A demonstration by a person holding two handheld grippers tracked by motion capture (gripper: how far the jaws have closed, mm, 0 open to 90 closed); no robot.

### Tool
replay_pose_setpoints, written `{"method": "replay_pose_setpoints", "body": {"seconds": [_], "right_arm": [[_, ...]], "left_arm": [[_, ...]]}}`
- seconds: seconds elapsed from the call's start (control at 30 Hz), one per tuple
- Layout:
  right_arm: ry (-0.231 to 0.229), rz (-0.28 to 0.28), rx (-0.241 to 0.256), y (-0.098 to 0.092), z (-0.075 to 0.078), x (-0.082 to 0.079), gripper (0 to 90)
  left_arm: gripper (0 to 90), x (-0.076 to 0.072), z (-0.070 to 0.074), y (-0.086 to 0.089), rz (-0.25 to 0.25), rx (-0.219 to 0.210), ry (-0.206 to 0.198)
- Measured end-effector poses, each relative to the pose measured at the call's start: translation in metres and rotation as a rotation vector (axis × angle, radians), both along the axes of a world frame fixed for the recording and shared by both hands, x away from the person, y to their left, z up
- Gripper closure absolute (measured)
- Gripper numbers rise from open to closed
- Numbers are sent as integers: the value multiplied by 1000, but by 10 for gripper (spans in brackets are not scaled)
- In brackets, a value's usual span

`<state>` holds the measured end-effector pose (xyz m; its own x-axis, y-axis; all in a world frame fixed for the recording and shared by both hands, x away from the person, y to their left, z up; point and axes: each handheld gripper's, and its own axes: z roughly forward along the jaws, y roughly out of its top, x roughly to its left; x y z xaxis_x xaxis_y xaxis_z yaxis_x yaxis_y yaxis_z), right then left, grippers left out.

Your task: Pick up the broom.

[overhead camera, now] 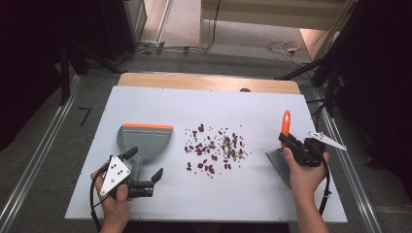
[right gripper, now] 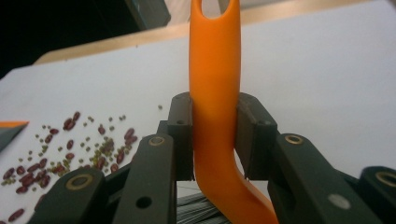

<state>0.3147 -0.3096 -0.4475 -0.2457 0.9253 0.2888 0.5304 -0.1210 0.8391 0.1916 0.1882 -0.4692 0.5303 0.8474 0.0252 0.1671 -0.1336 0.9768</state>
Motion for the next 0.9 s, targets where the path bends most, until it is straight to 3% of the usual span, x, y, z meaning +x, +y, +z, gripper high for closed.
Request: {"method": "replay_pose_setpoints", "body": {"seconds": [0.1, 0.17, 0.37, 0.63, 0.9], "right_arm": [[-72, 10, 13, 1, 9, -7, 683], [-120, 26, 54, 2, 15, -11, 683], [-224, 31, 120, 10, 32, -18, 684], [-306, 71, 124, 26, 58, -27, 684], [-351, 159, 134, 48, 72, -40, 685]], "left_arm": [[0, 0, 1, -1, -3, -3, -2], [0, -1, 1, -2, -6, -5, -4], [0, -4, 8, -9, -16, -16, -25], [0, -6, 16, -22, -42, -17, -50], [0, -4, 31, -47, -121, -34, -67]]}}
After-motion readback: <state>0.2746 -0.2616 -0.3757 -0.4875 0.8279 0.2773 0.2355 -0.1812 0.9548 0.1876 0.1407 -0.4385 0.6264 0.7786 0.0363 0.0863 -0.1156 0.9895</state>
